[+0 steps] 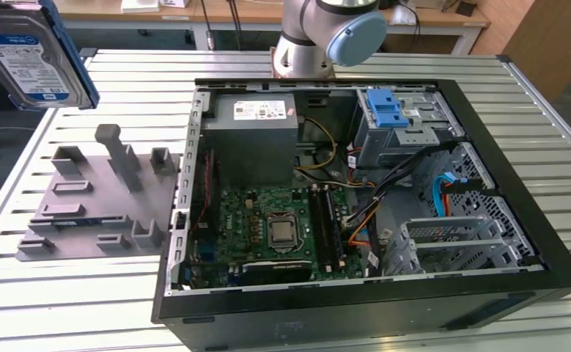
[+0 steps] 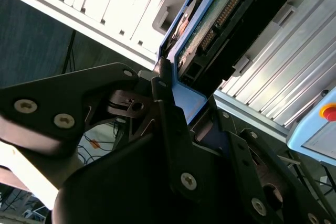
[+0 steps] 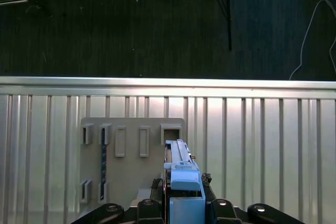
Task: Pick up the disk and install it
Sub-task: 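Pick up the disk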
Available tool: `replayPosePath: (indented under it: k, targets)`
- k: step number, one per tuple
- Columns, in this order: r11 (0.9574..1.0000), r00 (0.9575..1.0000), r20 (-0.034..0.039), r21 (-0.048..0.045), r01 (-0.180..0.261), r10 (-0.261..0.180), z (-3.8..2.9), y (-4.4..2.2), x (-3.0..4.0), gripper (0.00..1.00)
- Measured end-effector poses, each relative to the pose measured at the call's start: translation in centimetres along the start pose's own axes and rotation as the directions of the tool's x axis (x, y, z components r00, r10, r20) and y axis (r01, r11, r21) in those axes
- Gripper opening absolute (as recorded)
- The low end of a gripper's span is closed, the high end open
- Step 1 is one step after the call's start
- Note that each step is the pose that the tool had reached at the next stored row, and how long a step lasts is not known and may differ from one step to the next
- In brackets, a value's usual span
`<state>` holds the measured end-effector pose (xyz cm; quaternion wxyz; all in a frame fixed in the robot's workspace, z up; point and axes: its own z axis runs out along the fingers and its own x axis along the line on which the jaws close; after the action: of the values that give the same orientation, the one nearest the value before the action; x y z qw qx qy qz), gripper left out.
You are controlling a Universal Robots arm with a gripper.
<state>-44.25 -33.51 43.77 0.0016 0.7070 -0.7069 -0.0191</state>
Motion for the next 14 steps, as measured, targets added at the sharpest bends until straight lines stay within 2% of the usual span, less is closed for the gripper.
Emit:
replayPosePath:
  k: [14]
  targets:
    - [1.0,1.0,0.0,0.0,0.0,0.0,-1.26,0.04,-0.03,0.36]
